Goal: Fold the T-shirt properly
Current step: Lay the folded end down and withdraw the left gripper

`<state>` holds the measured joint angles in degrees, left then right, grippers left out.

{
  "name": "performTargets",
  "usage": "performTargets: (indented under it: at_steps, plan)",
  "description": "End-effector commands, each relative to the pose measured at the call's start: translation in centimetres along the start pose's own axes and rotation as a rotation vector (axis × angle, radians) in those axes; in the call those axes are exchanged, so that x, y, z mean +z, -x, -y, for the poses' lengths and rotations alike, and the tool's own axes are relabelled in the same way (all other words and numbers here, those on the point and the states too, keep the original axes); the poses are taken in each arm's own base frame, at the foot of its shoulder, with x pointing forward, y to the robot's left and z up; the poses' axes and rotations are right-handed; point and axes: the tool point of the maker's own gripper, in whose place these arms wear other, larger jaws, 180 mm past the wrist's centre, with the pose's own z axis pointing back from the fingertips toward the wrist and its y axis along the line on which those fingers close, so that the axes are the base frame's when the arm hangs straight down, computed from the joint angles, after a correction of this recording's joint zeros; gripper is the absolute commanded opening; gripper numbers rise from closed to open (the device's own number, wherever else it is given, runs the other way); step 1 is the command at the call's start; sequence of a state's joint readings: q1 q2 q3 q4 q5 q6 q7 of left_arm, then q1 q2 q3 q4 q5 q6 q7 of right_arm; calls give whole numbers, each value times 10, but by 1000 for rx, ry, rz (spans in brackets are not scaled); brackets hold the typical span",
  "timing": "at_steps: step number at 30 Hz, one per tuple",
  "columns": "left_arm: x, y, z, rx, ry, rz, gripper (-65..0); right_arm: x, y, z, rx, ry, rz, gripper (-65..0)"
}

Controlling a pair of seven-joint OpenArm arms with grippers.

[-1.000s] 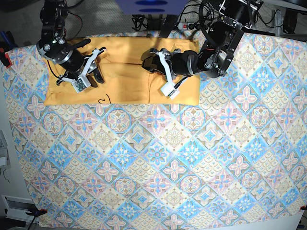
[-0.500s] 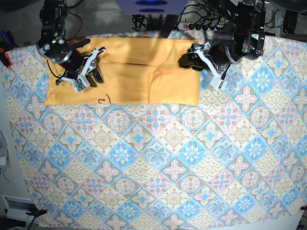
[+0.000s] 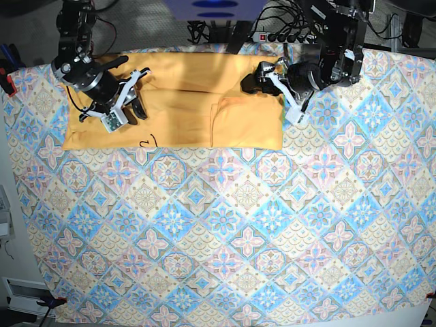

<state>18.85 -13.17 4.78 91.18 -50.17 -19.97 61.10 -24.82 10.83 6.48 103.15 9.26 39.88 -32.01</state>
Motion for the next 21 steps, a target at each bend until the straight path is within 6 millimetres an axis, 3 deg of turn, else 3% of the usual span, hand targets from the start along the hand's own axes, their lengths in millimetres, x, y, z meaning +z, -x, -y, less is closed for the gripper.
performTargets:
  at_steps: [1, 5, 14, 21]
  plan:
    - [0, -8, 11, -21, 38, 22, -204, 3, -13, 2, 12, 1, 47, -504]
    - [-11, -11, 29, -53, 80, 9, -246, 3, -13, 2, 12, 1, 47, -504]
    - [-28, -9, 61, -141, 151, -44, -552, 3, -13, 2, 12, 1, 47, -504]
    - [-41, -4, 90, -237, 214, -106, -576, 3, -13, 1, 12, -2, 46, -504]
